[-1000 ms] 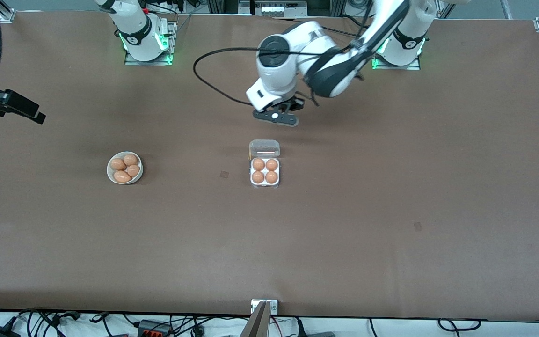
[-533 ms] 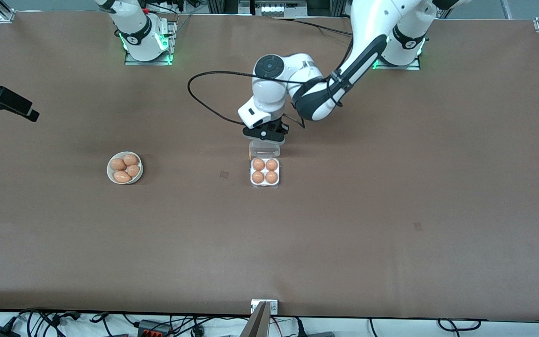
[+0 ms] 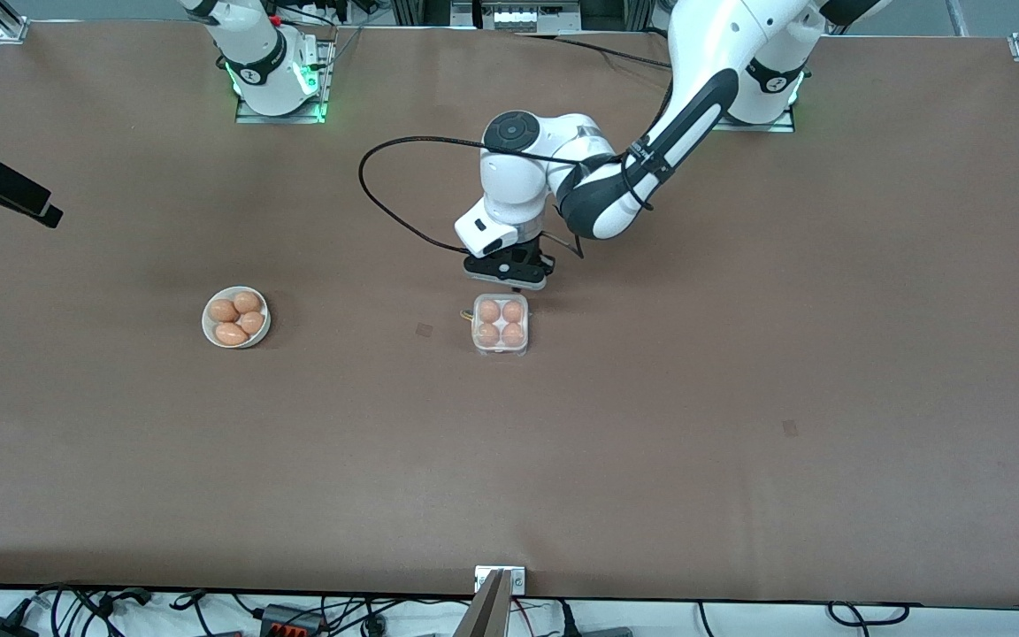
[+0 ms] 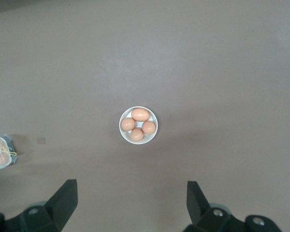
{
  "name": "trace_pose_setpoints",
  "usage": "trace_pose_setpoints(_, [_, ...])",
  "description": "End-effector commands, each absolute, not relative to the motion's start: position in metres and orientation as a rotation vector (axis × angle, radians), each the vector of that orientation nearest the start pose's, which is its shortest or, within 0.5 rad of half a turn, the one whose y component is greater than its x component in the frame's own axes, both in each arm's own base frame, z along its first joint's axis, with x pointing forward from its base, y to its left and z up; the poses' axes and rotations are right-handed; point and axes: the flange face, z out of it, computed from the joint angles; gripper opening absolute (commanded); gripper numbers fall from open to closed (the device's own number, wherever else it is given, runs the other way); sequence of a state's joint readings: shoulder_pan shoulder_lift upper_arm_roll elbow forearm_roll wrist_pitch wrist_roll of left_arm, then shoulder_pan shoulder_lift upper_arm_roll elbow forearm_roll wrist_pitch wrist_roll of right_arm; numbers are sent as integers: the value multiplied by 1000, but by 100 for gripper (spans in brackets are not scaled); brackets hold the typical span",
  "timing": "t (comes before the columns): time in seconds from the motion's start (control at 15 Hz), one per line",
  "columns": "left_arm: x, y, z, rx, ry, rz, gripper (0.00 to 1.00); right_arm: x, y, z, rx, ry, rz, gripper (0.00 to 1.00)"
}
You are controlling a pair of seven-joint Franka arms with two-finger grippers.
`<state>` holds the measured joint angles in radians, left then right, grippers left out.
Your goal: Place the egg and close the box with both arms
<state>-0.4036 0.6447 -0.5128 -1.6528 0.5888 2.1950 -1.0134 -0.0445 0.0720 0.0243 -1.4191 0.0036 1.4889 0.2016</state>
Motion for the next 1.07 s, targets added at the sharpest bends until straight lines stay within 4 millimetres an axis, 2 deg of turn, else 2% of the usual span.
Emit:
trace_pose_setpoints(0.0, [453,-487,310,-2888,258,-203,1,567,-15,650,-3123,347,0,100])
trace_pose_setpoints(0.2, [454,-461,332,-2708,294,-83,1,567,-16,650,-3123,347,0,100])
trace_pose_setpoints(0.33, [463,-434,352,-2589,388,33,1,566,-16,650,-3122,347,5,100])
trace_pose_setpoints(0.4, [472,-421,368,-2547,442,87,1,566,-16,650,-3124,347,5,100])
trace_pose_setpoints(0.6, [525,-354,434,-2518,606,210,3,568,-15,650,-3122,342,-7,100])
trace_pose_setpoints(0.73, [558,-303,469,-2573,655,238,9,569,-12,649,-3131,329,4,100])
trace_pose_setpoints(0.87, [581,-265,514,-2736,547,214,9,570,-15,649,-3127,336,-3,100])
trace_pose_setpoints(1.0, [600,-202,538,-2920,396,323,7,570,-14,649,-3125,338,-3,100])
